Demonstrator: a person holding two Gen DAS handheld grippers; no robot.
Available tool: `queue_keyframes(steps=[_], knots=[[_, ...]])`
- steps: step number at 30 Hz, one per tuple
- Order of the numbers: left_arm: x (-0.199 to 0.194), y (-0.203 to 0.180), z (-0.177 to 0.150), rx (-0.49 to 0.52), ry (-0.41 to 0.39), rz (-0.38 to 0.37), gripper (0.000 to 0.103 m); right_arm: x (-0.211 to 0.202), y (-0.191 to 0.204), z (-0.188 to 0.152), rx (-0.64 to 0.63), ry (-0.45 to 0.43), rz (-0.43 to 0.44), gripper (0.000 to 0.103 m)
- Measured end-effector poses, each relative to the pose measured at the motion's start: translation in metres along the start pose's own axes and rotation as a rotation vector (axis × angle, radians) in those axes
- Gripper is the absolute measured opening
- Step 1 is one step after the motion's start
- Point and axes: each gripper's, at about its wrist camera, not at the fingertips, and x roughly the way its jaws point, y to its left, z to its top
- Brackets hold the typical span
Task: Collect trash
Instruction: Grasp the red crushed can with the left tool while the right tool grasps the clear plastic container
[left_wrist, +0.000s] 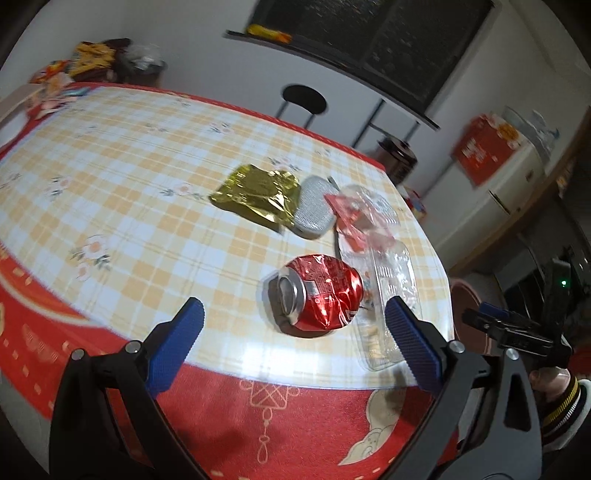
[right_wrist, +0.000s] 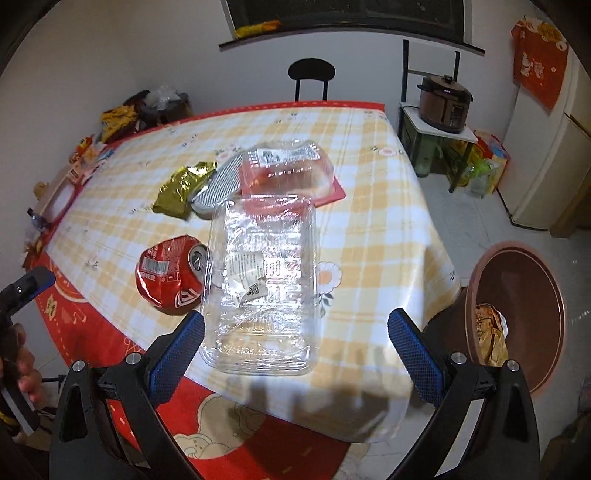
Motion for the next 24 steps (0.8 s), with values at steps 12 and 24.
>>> queue_keyframes(steps=[12,24], knots=[[0.101,0.001,0.015,0.097,0.210,-0.113,0.074,0.011,0.013,-0.019,0.108,0.034,-0.122,0.098],[0.144,0.007,0.014,0.094,0.311,-0.136,0.067,0.019,0.008,-0.023,0.160,0.057,-0.183,0.098]])
